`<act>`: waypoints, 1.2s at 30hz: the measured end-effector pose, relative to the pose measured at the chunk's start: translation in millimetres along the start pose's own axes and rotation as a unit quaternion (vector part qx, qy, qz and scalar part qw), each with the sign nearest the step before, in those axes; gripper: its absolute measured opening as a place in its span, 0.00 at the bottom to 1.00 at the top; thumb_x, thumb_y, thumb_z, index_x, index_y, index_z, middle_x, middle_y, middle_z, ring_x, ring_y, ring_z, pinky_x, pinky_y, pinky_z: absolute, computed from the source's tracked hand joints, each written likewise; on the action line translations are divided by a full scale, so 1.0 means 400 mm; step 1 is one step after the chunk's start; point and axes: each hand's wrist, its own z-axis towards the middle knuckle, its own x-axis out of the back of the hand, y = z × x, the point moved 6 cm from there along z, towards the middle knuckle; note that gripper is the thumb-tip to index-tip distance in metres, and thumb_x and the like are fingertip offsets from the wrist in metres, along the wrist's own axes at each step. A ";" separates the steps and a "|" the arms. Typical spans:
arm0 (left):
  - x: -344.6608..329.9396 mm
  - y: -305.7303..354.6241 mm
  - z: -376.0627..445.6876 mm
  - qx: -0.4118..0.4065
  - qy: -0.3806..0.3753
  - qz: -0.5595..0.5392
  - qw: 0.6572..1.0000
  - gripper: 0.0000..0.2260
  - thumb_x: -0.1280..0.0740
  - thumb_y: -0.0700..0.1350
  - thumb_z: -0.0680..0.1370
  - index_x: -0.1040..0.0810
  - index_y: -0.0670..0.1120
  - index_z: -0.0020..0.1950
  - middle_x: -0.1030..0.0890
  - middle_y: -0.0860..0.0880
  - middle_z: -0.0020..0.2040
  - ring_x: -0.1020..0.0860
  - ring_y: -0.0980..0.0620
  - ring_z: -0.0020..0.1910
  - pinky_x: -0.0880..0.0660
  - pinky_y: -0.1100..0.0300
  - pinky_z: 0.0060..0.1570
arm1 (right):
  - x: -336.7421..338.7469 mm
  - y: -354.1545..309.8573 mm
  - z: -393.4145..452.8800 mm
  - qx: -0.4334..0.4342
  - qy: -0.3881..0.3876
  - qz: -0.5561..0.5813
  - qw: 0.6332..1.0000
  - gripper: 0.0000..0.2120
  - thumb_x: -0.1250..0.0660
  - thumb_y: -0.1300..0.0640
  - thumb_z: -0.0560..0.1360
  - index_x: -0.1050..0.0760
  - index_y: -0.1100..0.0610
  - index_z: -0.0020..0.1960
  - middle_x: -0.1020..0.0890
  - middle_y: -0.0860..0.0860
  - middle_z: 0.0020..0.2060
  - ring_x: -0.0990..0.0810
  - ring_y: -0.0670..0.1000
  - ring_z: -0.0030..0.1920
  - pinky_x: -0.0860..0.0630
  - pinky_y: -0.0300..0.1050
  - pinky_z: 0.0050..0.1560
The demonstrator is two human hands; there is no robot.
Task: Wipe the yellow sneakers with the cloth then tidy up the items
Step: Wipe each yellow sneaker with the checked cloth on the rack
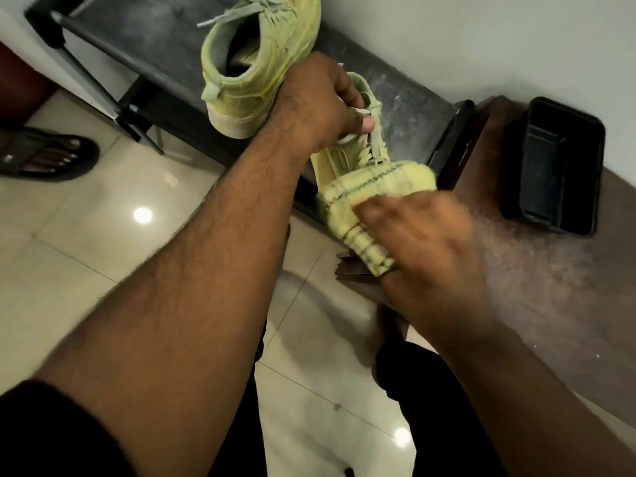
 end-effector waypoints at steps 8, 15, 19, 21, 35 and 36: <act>-0.005 0.001 0.011 0.013 -0.013 0.013 1.000 0.11 0.21 0.47 0.67 0.16 0.47 0.46 0.20 0.54 0.43 0.23 0.60 0.43 0.29 0.74 0.37 | -0.168 -0.051 -0.003 0.102 -0.173 -0.168 0.965 0.22 0.50 0.58 0.78 0.24 0.60 0.64 0.24 0.59 0.64 0.31 0.64 0.68 0.44 0.64 0.70; 0.000 -0.006 0.014 -0.004 -0.015 0.023 1.000 0.11 0.21 0.47 0.67 0.16 0.46 0.46 0.21 0.54 0.43 0.26 0.66 0.45 0.33 0.75 0.39 | -0.168 -0.058 -0.083 0.172 -0.302 -0.249 0.904 0.22 0.32 0.58 0.71 0.25 0.66 0.63 0.27 0.65 0.65 0.37 0.68 0.70 0.50 0.67 0.71; -0.003 0.002 0.013 -0.013 -0.013 0.042 0.999 0.10 0.21 0.48 0.68 0.16 0.47 0.46 0.20 0.53 0.44 0.25 0.61 0.46 0.30 0.69 0.46 | -0.089 -0.033 -0.162 0.231 -0.327 -0.230 0.887 0.14 0.31 0.59 0.70 0.19 0.67 0.52 0.19 0.64 0.52 0.25 0.66 0.62 0.38 0.65 0.68; -0.003 0.004 0.012 -0.011 -0.013 0.043 0.999 0.10 0.22 0.48 0.68 0.16 0.47 0.46 0.20 0.53 0.44 0.23 0.60 0.45 0.29 0.67 0.45 | -0.043 -0.040 -0.145 0.260 -0.278 -0.194 0.904 0.11 0.37 0.63 0.74 0.20 0.66 0.52 0.18 0.63 0.51 0.22 0.66 0.58 0.32 0.64 0.64; -0.006 0.017 0.005 -0.002 -0.002 0.061 0.998 0.09 0.23 0.48 0.70 0.17 0.45 0.46 0.18 0.49 0.45 0.19 0.53 0.48 0.25 0.65 0.44 | -0.038 0.077 -0.136 0.327 -0.248 -0.209 0.888 0.09 0.36 0.67 0.73 0.21 0.63 0.52 0.18 0.61 0.53 0.24 0.64 0.61 0.32 0.63 0.65; -0.006 0.017 0.006 -0.002 -0.003 0.060 0.998 0.09 0.23 0.47 0.70 0.17 0.45 0.46 0.18 0.49 0.45 0.19 0.53 0.48 0.26 0.65 0.44 | -0.012 0.088 -0.135 0.332 -0.241 -0.213 0.887 0.10 0.35 0.67 0.73 0.20 0.62 0.53 0.18 0.60 0.53 0.23 0.64 0.61 0.31 0.63 0.64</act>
